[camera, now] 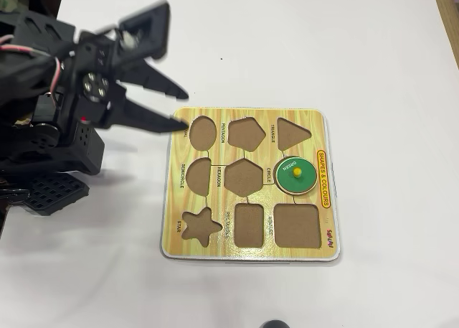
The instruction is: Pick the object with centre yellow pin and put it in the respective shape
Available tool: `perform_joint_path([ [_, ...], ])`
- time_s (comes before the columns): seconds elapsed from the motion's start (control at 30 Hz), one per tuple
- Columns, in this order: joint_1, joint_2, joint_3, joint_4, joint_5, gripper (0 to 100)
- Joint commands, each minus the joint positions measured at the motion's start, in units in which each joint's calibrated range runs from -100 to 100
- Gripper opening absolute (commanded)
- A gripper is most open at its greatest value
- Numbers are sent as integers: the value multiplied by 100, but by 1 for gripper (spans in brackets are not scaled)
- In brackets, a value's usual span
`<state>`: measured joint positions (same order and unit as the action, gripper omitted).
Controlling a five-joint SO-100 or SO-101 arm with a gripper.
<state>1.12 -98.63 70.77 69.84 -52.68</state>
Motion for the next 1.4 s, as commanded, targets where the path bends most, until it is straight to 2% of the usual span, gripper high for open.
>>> perform_joint_path([
  [0.0, 44, -20, 612, 26, 22, 15],
  [0.47, 44, -29, 2788, -17, 22, 15],
  [0.8, 132, -29, 2797, 614, 22, 14],
  [0.9, 132, -29, 2797, 614, 22, 1],
  [1.37, 112, 5, 2797, 596, 80, 1],
])
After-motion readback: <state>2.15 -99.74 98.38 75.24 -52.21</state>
